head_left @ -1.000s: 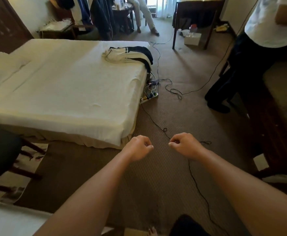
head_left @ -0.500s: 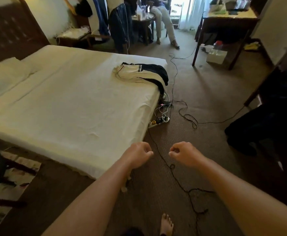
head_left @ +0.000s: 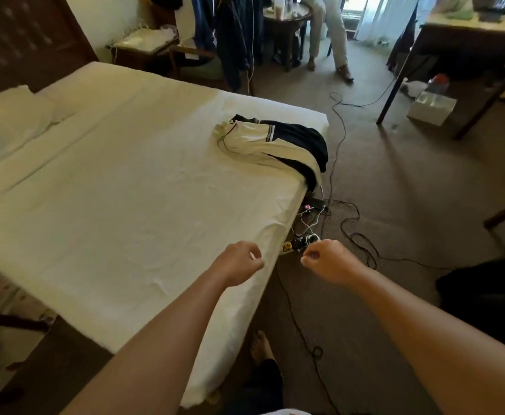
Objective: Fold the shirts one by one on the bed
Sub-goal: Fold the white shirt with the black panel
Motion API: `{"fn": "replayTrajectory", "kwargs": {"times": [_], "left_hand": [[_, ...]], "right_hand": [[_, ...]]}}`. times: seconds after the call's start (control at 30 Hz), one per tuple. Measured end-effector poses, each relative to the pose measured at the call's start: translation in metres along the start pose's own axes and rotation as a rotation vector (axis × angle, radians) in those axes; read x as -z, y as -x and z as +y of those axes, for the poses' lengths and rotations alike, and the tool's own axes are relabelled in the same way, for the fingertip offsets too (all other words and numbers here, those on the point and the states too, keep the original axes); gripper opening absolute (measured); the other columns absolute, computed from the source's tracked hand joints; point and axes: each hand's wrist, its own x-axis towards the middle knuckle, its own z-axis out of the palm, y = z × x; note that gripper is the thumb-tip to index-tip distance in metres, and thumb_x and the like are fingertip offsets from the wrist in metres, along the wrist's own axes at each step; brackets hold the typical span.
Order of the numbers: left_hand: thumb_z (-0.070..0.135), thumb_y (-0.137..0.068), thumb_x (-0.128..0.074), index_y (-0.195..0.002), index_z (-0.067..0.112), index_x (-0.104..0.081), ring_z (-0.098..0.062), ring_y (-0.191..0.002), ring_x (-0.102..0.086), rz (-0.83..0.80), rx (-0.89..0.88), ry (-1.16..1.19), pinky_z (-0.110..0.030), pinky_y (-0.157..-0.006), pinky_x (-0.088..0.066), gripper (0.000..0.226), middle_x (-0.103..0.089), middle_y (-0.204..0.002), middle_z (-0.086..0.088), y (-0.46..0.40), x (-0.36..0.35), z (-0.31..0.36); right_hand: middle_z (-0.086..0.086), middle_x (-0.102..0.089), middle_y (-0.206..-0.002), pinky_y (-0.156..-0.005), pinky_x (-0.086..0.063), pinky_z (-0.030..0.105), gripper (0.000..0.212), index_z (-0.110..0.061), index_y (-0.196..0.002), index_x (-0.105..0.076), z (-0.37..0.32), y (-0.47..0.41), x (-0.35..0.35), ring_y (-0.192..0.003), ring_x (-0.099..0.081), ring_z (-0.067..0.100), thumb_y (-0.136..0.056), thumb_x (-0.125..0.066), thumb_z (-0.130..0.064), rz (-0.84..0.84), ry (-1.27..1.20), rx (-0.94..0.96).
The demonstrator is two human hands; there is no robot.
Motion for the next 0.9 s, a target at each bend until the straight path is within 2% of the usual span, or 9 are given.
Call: {"fn": "replayTrajectory", "kwargs": {"times": [0.2, 0.3, 0.4, 0.5, 0.6, 0.77, 0.9], "left_hand": [[0.035, -0.094, -0.064, -0.106, 0.02, -0.072, -0.02, -0.101, -0.065, -0.031, 0.04, -0.003, -0.041, -0.091, -0.055, 0.021, -0.07, -0.11, -0.002, -0.113, 0.075, -0.002], [0.034, -0.093, -0.064, -0.102, 0.022, -0.071, -0.019, -0.096, -0.066, -0.035, 0.064, 0.013, -0.039, -0.089, -0.055, 0.017, -0.072, -0.104, -0.001, -0.156, 0.1, -0.006], [0.031, -0.093, -0.063, -0.101, 0.019, -0.072, -0.017, -0.091, -0.066, 0.0, 0.08, 0.063, -0.036, -0.086, -0.055, 0.017, -0.073, -0.097, -0.002, -0.199, 0.129, -0.007], [0.03, -0.093, -0.062, -0.1, 0.018, -0.073, -0.016, -0.089, -0.067, 0.046, 0.086, 0.078, -0.037, -0.085, -0.055, 0.018, -0.073, -0.095, -0.001, -0.235, 0.154, -0.008], [0.031, -0.093, -0.062, -0.099, 0.018, -0.073, -0.016, -0.088, -0.067, 0.086, 0.134, 0.094, -0.037, -0.084, -0.056, 0.017, -0.072, -0.094, 0.001, -0.286, 0.185, -0.014], [0.032, -0.093, -0.062, -0.098, 0.021, -0.073, -0.015, -0.092, -0.065, 0.111, 0.256, 0.091, -0.035, -0.084, -0.054, 0.016, -0.07, -0.101, 0.003, -0.38, 0.226, -0.031], [0.032, -0.095, -0.061, -0.103, 0.02, -0.072, -0.017, -0.091, -0.065, 0.095, 0.315, 0.077, -0.038, -0.086, -0.055, 0.018, -0.07, -0.101, 0.003, -0.452, 0.254, -0.04]], "right_hand": [[-0.004, -0.068, -0.088, -0.074, -0.059, 0.037, 0.016, -0.022, -0.093, -0.072, -0.035, -0.126, 0.056, -0.079, -0.065, 0.015, -0.096, -0.06, -0.032, 0.005, 0.055, 0.017], [-0.005, -0.067, -0.084, -0.066, -0.055, 0.032, 0.018, -0.029, -0.079, -0.065, -0.051, -0.176, 0.072, -0.076, -0.065, 0.016, -0.096, -0.06, -0.033, -0.032, 0.074, 0.048], [-0.004, -0.067, -0.09, -0.072, -0.055, 0.035, 0.015, -0.022, -0.093, -0.07, -0.072, -0.23, 0.094, -0.082, -0.065, 0.019, -0.097, -0.06, -0.032, -0.061, 0.098, 0.088], [-0.001, -0.069, -0.092, -0.072, -0.056, 0.036, 0.021, -0.017, -0.101, -0.072, -0.086, -0.28, 0.109, -0.079, -0.065, 0.019, -0.097, -0.059, -0.033, -0.066, 0.143, 0.128], [-0.003, -0.068, -0.091, -0.073, -0.055, 0.032, 0.021, -0.019, -0.101, -0.072, -0.097, -0.349, 0.129, -0.08, -0.063, 0.015, -0.097, -0.058, -0.034, -0.091, 0.17, 0.164], [-0.001, -0.068, -0.092, -0.079, -0.057, 0.038, 0.02, -0.018, -0.095, -0.071, -0.106, -0.481, 0.155, -0.082, -0.064, 0.018, -0.096, -0.058, -0.033, -0.151, 0.178, 0.185], [0.009, -0.069, -0.088, -0.074, -0.056, 0.038, 0.023, -0.009, -0.091, -0.071, -0.104, -0.578, 0.163, -0.08, -0.065, 0.029, -0.091, -0.058, -0.028, -0.177, 0.234, 0.156]]}}
